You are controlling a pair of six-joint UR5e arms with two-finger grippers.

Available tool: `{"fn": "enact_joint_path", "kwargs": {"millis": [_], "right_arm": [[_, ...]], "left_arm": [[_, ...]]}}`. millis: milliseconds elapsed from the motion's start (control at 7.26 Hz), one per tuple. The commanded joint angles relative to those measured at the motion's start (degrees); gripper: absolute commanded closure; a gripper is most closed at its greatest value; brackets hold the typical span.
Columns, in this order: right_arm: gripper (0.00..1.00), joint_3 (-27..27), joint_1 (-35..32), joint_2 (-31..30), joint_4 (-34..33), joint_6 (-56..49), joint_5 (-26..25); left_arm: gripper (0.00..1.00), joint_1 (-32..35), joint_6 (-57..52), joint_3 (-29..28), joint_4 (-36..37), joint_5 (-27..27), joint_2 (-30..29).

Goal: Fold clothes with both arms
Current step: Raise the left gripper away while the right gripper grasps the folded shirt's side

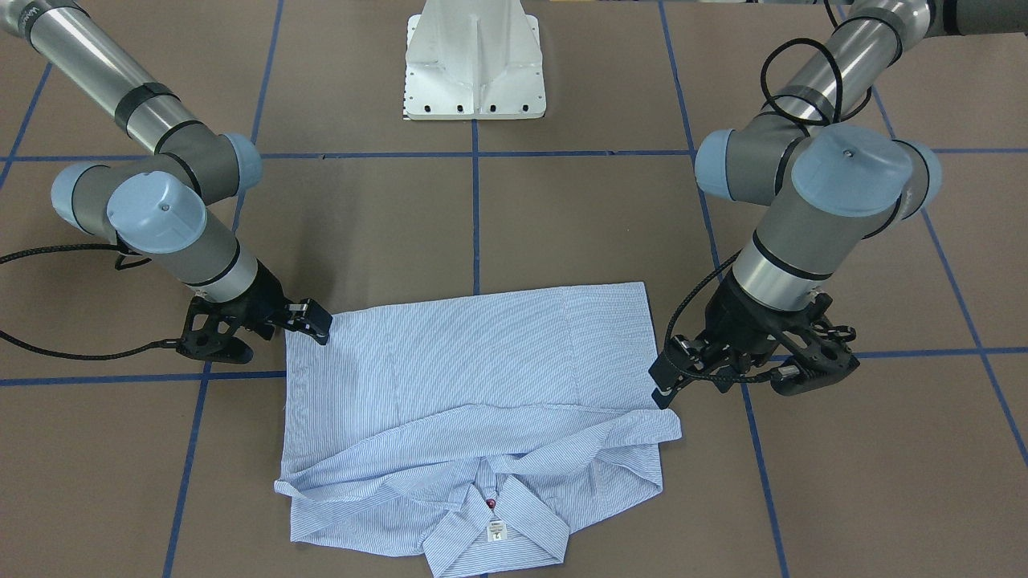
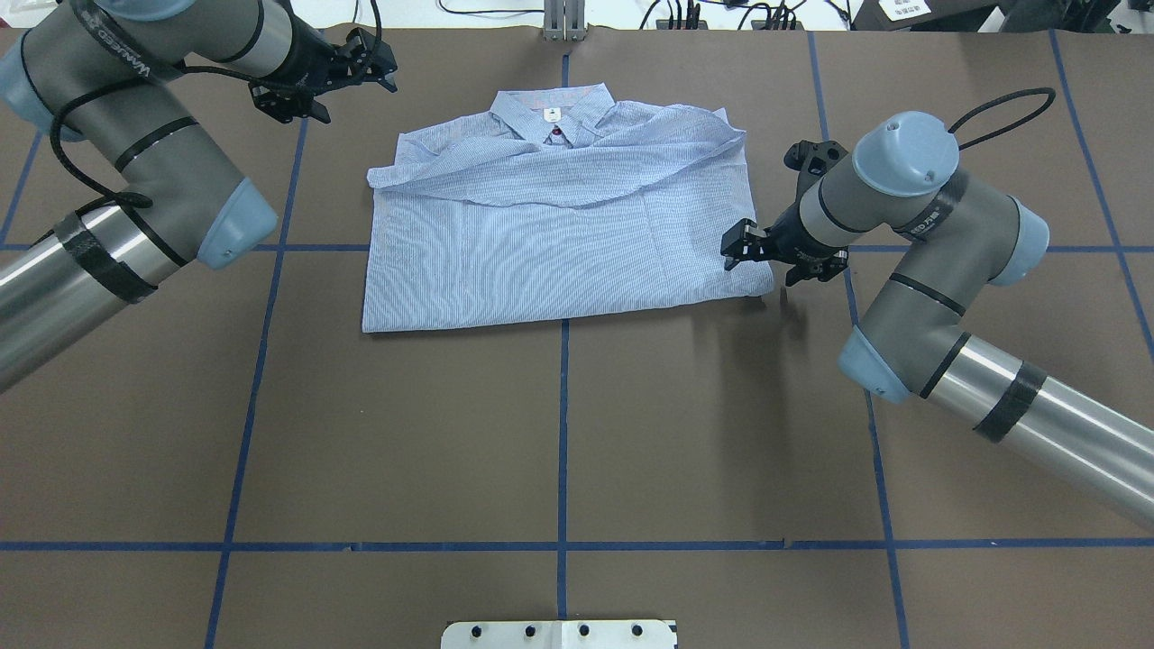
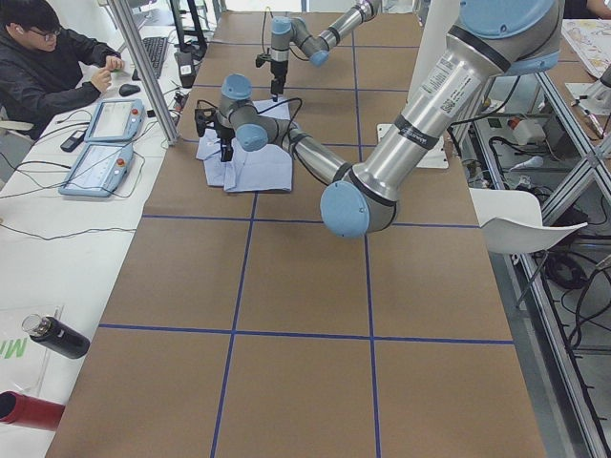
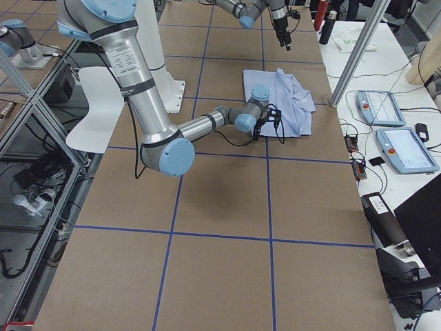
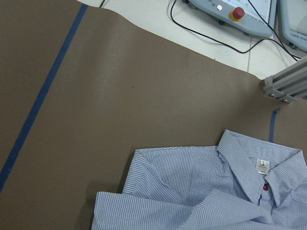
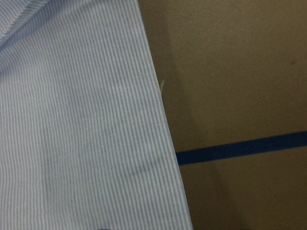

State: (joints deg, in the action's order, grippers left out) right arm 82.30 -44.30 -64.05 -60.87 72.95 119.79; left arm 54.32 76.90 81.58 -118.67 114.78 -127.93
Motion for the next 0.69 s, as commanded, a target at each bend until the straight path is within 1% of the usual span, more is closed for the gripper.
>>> {"fn": "enact_joint_path", "kwargs": {"millis": [0,138,413,551], "right_arm": [[0.63,0.14,0.18,-0.11,-0.92,0.00,0.18],[1.00,0.23,0.18,-0.11,-0.83,0.00,0.36],[1.00,0.32,0.09,-0.11,-0.83,-0.09,1.50],[1.00,0.32,0.00,-0.02,-0.83,0.00,3.16]], "left_arm": [[0.00,0.00,0.00,1.03,0.45,0.00,0.14],[0.00,0.09,0.00,1.04,0.46,0.00,0.14],[0.00,0.00,0.09,1.13,0.46,0.00,0.14],[0.00,0.00,0.09,1.13,0.46,0.00,0.14]]}}
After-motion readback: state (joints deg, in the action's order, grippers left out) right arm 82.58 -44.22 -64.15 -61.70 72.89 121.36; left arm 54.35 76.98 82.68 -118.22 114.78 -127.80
